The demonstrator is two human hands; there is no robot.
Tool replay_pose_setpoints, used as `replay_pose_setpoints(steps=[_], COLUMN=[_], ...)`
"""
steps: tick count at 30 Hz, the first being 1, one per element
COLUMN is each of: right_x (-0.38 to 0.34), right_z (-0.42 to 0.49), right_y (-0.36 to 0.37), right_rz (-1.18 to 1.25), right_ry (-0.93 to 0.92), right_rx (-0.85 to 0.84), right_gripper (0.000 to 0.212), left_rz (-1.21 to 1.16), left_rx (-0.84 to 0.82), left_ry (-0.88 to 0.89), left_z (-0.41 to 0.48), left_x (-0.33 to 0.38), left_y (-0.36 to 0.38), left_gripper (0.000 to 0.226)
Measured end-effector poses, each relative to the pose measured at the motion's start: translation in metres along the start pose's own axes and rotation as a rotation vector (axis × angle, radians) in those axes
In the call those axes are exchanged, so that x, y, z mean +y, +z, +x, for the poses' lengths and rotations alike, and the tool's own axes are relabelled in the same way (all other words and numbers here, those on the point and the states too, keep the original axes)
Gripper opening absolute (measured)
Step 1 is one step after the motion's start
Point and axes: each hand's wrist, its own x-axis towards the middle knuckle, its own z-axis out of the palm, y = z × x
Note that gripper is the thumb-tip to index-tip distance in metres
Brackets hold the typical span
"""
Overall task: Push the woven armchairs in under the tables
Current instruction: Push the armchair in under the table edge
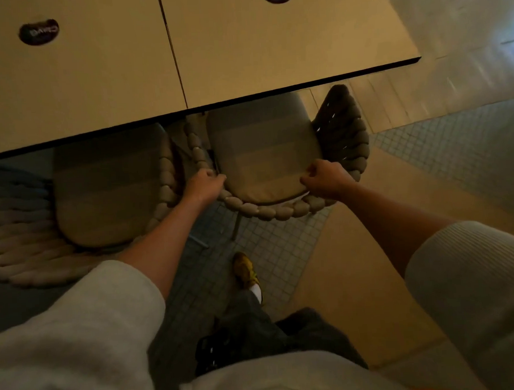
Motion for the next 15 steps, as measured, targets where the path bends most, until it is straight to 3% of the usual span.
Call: replay_pose_setpoints(steps=[8,12,15], right_x=[0.029,0.049,0.072], right_z=[0.075,0.108,0.138], right_y=[-0.03,-0.039,-0.043], right_rz=[-0.001,-0.036,-0.09], right_ry=[0.021,0.003,-0.002], right_rx=[0.022,0.044,0.046], right_gripper=[0.053,0.066,0.074], left_rz=[0.035,-0.003,-0.017], left_rx=[0.155,0.22,0.287], left_ry=[-0.111,-0.248,-0.316], left_z=[0.047,0.068,0.084], left_x=[0.032,0.023,0.018], left_y=[0.021,0.039,0.063], left_gripper=[0.052,0.078,0.082])
